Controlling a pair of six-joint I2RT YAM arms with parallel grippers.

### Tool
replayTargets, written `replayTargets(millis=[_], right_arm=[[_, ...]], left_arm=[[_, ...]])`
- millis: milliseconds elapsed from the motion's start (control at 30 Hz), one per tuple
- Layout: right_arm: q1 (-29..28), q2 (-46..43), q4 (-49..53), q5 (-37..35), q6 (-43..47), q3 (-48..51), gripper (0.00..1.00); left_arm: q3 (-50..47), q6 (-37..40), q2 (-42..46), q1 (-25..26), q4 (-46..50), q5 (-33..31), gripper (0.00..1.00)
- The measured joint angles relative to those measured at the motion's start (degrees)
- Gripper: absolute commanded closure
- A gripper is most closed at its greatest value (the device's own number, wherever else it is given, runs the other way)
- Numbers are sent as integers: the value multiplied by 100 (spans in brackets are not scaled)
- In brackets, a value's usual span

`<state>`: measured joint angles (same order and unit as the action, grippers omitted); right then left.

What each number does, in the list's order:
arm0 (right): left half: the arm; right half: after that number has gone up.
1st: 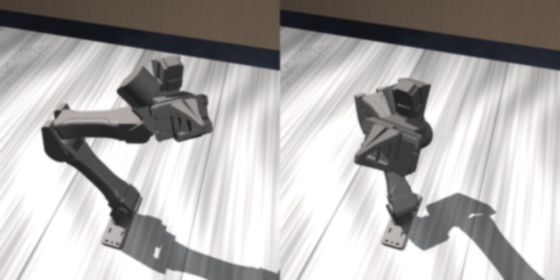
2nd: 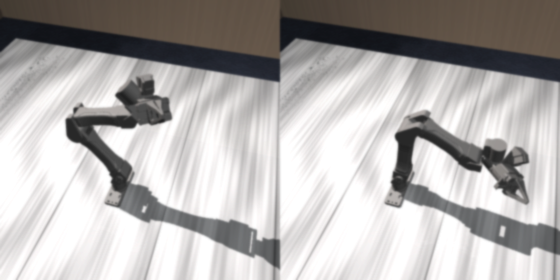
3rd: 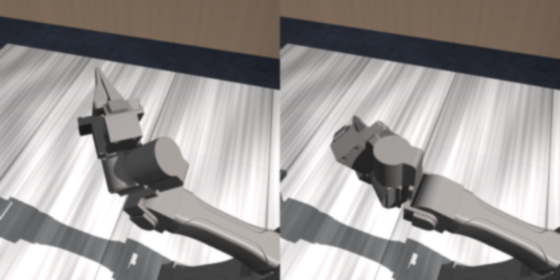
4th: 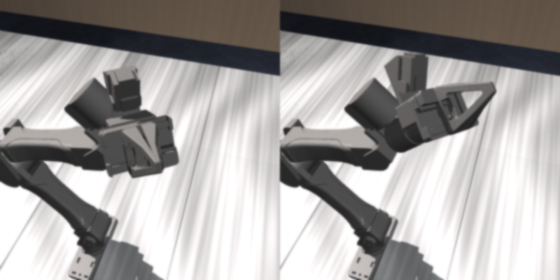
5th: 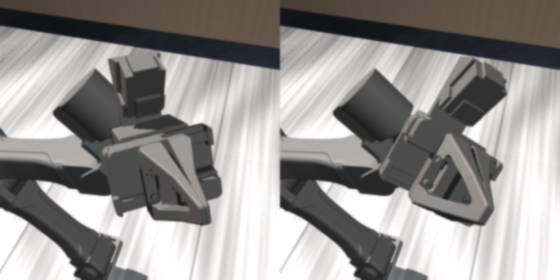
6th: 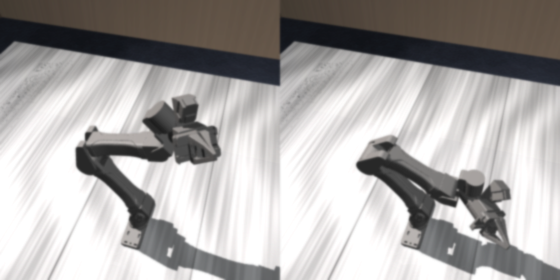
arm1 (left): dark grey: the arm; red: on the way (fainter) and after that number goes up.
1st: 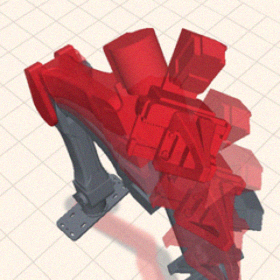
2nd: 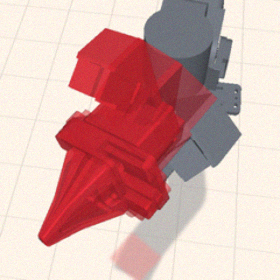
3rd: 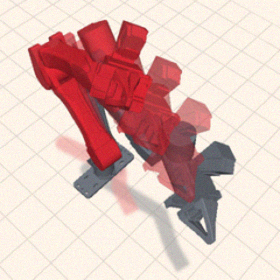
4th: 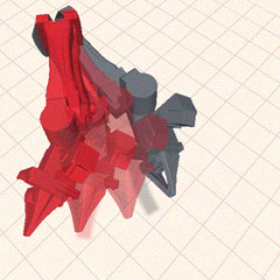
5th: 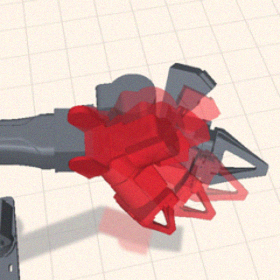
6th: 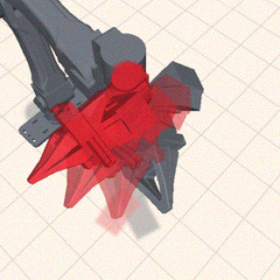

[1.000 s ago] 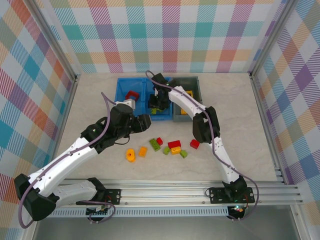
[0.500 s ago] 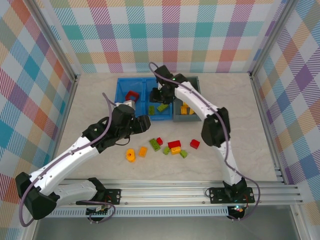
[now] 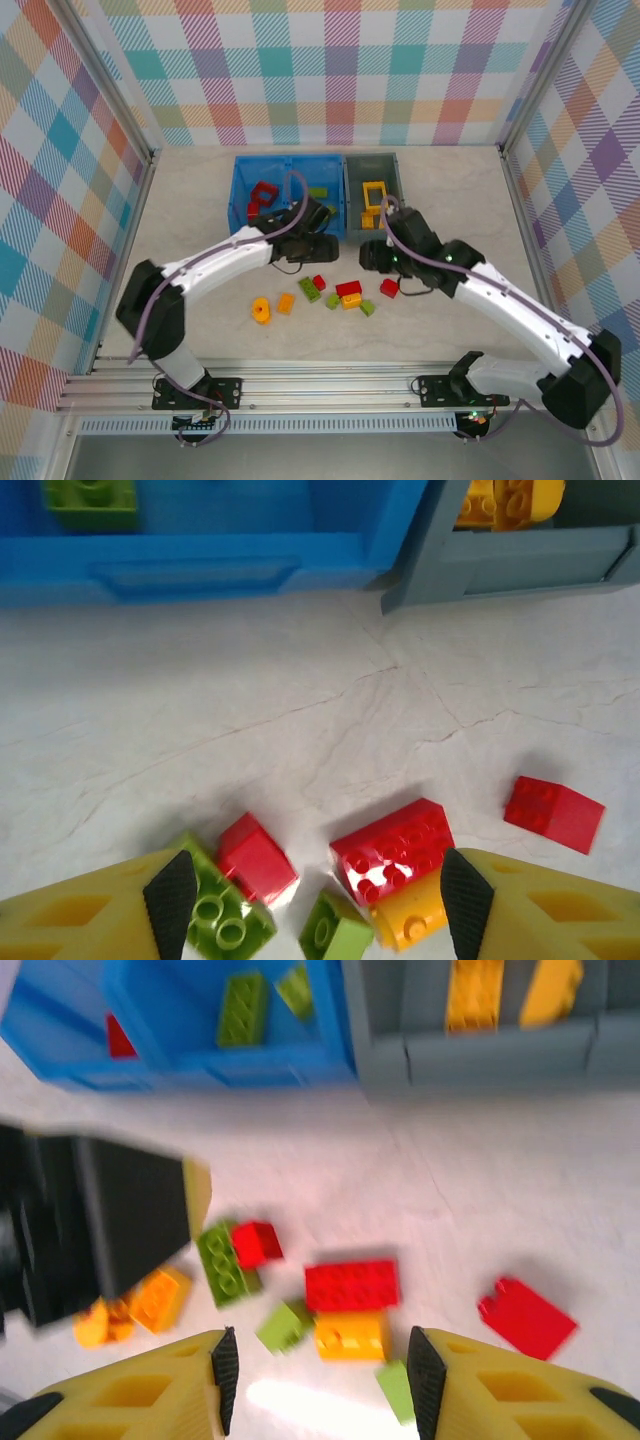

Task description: Sort the legos into containers by color

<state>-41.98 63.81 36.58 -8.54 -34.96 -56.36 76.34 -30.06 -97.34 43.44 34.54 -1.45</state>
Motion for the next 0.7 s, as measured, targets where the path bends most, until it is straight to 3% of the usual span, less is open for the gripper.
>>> replayTargets(millis=[167,400,700], right_arm=[[-83,-741,170,24,-105,420,47],[-83,-1095,157,466,-55,398,40],[-83,-1700,249,970,-42,398,38]], left_arm=[[656,1510,-863,20,531,243,30],[750,3235,-1137,22,1255,411,30],[750,4258,-1408,42,1504,487,31]])
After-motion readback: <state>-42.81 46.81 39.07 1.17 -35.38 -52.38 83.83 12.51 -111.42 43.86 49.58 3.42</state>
